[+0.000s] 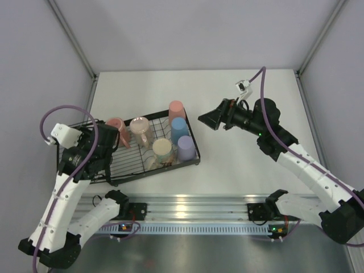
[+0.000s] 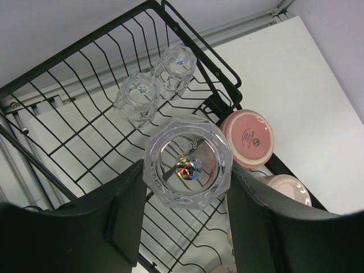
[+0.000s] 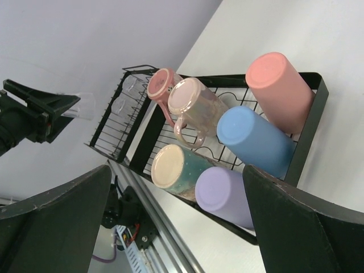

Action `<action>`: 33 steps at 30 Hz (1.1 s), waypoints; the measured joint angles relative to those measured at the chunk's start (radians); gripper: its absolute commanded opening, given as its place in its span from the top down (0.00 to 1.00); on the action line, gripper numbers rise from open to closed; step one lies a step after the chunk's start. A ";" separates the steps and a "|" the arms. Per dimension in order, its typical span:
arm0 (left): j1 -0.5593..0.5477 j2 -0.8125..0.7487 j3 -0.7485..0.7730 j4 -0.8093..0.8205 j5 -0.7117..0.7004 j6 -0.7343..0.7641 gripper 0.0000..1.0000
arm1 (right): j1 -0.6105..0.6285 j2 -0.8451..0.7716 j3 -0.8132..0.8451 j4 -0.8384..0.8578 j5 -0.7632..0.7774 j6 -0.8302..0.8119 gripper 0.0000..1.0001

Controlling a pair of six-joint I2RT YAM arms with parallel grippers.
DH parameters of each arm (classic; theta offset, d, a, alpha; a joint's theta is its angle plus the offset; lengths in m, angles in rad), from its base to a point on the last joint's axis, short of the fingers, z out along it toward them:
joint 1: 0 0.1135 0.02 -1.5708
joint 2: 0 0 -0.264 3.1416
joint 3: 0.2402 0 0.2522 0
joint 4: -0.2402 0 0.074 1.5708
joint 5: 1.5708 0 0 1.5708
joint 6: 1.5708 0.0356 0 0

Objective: Load the cups into the dish rack

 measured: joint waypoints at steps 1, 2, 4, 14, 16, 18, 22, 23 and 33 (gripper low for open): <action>0.000 0.007 -0.001 -0.002 -0.008 -0.005 1.00 | 0.000 0.000 0.000 0.000 0.000 -0.001 0.01; 0.000 0.017 -0.001 -0.001 -0.014 -0.012 1.00 | 0.000 0.000 0.000 0.000 0.000 -0.003 0.01; 0.001 0.035 -0.002 -0.001 -0.021 -0.027 1.00 | 0.000 0.000 0.000 -0.001 -0.002 -0.005 0.01; 0.063 0.120 -0.032 0.001 0.001 -0.071 1.00 | -0.024 -0.001 0.000 -0.025 -0.016 -0.046 0.01; 0.110 0.123 -0.050 0.002 0.026 -0.042 1.00 | -0.035 -0.002 0.000 -0.032 -0.023 -0.050 0.01; 0.194 0.118 -0.076 0.012 0.073 0.012 1.00 | -0.046 -0.003 0.000 -0.037 -0.031 -0.056 0.00; 0.420 0.110 -0.119 0.041 0.193 0.117 1.00 | -0.065 -0.003 0.000 -0.048 -0.041 -0.062 0.01; 0.478 0.111 -0.122 0.044 0.219 0.141 1.00 | -0.067 -0.004 0.000 -0.051 -0.043 -0.063 0.01; 0.583 0.102 -0.125 0.044 0.261 0.185 1.00 | -0.072 -0.023 -0.007 -0.063 -0.067 -0.068 0.01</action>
